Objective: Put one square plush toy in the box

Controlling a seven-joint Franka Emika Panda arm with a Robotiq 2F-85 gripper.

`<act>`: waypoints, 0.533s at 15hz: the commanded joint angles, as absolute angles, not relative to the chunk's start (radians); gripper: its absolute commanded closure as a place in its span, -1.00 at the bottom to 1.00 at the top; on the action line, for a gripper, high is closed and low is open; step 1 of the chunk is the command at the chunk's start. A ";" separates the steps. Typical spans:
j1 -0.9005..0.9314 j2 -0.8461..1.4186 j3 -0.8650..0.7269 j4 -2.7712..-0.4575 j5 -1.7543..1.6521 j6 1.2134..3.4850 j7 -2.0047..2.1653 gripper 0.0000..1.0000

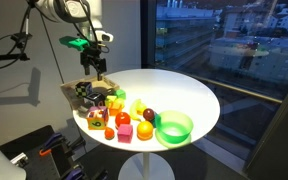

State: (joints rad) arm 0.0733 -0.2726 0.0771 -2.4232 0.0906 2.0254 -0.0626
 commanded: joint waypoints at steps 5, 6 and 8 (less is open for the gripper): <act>0.020 -0.412 0.034 -2.427 -0.034 1.890 -0.048 -1.00; 0.015 -0.427 0.027 -2.429 -0.039 1.881 -0.051 -1.00; 0.006 -0.454 0.013 -2.430 -0.039 1.863 -0.058 -1.00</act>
State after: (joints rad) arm 0.0176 -0.3991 0.0304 -2.4244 -0.0202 1.9020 -0.0626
